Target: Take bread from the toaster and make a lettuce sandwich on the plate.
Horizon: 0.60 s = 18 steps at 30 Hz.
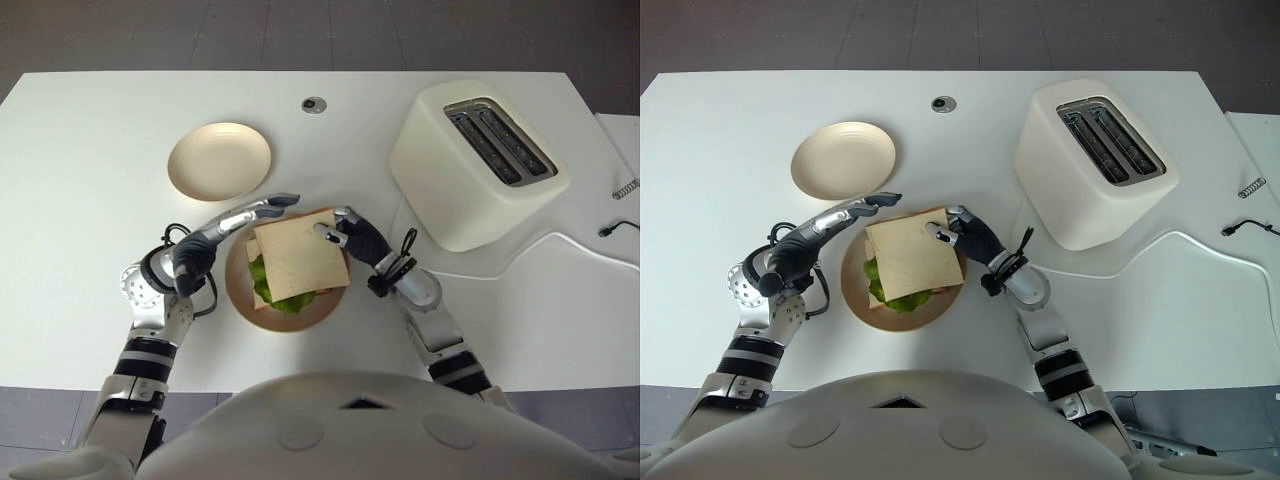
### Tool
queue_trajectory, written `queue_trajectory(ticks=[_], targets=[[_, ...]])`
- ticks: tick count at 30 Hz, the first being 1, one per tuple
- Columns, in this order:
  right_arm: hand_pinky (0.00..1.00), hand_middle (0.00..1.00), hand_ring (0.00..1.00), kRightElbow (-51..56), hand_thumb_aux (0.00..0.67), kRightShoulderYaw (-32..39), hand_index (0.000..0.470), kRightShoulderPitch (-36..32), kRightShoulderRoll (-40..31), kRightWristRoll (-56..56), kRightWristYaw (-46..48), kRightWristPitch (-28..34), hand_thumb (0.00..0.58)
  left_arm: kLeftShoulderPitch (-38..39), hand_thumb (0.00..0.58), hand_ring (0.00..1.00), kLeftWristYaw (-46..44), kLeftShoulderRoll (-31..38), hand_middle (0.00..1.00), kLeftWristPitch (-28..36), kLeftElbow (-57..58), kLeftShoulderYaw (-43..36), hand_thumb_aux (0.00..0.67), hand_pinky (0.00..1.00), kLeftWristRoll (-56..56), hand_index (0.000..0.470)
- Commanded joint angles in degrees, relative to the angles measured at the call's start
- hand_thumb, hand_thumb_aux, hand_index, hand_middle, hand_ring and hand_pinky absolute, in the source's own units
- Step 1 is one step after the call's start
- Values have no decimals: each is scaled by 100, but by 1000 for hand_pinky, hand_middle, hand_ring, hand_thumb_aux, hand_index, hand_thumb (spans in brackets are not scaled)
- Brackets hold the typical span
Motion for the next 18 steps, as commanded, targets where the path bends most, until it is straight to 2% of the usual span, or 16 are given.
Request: queue_trajectory(ticks=[1, 7, 9, 10, 12, 13, 14, 16, 18], targets=[[1000, 1000, 1000, 491, 670, 188, 470, -69, 27, -644, -369, -278, 580, 111, 0, 0, -233, 76, 0, -47, 73, -150, 0, 0, 233, 0], [1000, 1000, 1000, 773, 670, 271, 470, -180, -54, -1117, -741, -558, 580, 177, 0, 0, -458, 182, 0, -209, 367, -376, 0, 0, 748, 0], [1000, 1000, 1000, 835, 670, 279, 470, -223, -76, -1206, -829, -595, 580, 192, 152, 0, -524, 260, 0, -326, 558, -494, 95, 0, 1045, 66], [1000, 1000, 1000, 862, 670, 285, 470, -243, -86, -1243, -865, -608, 580, 187, 179, 0, -520, 290, 0, -360, 628, -527, 113, 0, 1141, 79], [996, 996, 996, 891, 670, 298, 470, -268, -105, -1296, -909, -628, 580, 163, 297, 0, -488, 356, 0, -412, 760, -574, 202, 0, 1307, 142], [984, 984, 984, 896, 670, 302, 470, -274, -111, -1314, -917, -638, 580, 160, 438, 0, -494, 410, 0, -438, 818, -620, 339, 0, 1390, 238], [976, 976, 976, 894, 670, 303, 470, -278, -116, -1326, -919, -645, 580, 157, 449, 0, -494, 460, 0, -463, 869, -660, 352, 0, 1478, 247], [957, 957, 957, 874, 670, 300, 470, -296, -140, -1338, -919, -667, 580, 121, 503, 0, -483, 529, 0, -509, 971, -749, 426, 0, 1594, 299], [953, 953, 953, 814, 670, 296, 470, -315, -158, -1325, -907, -686, 580, 82, 506, 0, -465, 574, 0, -549, 1048, -839, 431, 0, 1613, 302]])
